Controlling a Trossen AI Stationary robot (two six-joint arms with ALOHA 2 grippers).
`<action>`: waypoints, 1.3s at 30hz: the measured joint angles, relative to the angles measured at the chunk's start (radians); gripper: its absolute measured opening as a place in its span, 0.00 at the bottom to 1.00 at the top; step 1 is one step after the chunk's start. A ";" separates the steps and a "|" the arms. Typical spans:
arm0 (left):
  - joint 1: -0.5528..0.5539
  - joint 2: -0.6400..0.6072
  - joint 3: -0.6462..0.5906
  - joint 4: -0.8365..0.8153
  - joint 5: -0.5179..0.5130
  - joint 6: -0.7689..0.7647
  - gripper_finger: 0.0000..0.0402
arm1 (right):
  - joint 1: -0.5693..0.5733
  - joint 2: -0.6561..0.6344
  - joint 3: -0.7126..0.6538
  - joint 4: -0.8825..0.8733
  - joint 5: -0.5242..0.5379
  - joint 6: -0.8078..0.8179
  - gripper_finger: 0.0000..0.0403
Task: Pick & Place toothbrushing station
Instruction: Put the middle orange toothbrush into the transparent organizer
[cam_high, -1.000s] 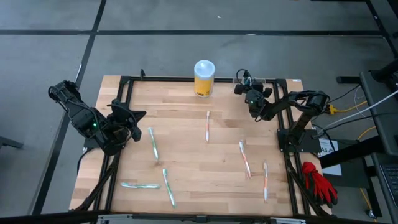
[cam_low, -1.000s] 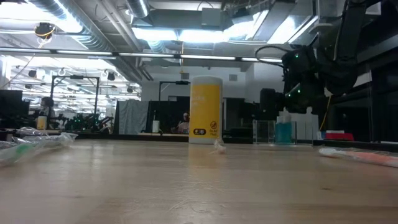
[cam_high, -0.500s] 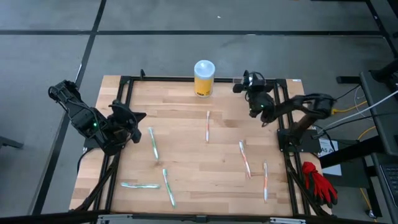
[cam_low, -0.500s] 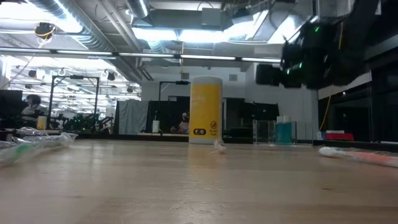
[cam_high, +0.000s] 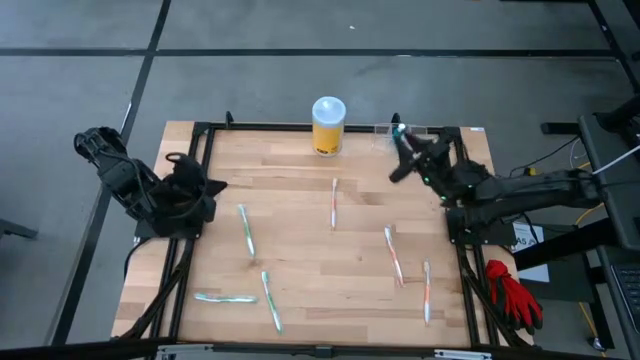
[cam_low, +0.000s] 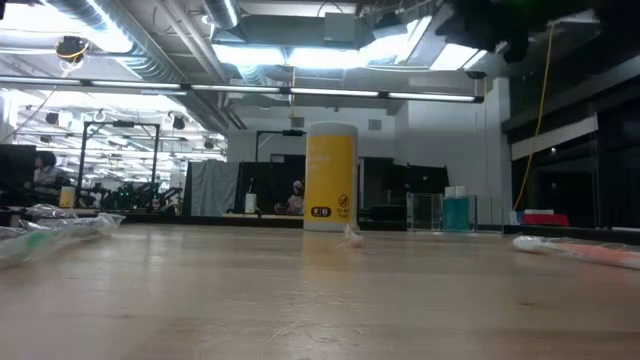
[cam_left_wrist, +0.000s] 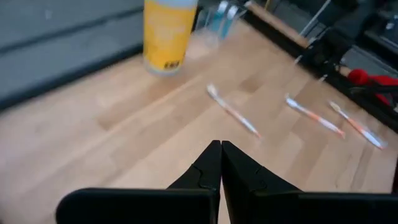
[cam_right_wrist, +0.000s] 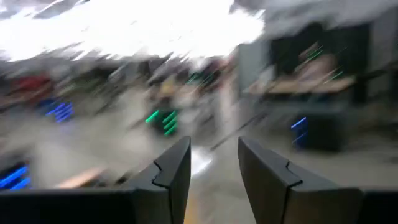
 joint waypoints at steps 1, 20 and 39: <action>0.010 -0.007 -0.014 0.000 0.025 -0.035 0.01 | 0.020 -0.028 0.048 -0.178 -0.044 0.091 0.33; 0.125 -0.062 -0.337 0.692 -0.047 -0.043 0.01 | 0.155 0.181 0.487 -1.690 -0.858 1.299 0.33; 0.147 -0.235 -0.337 0.975 -0.017 0.451 0.01 | 0.180 0.539 0.291 -1.447 -0.741 1.672 0.33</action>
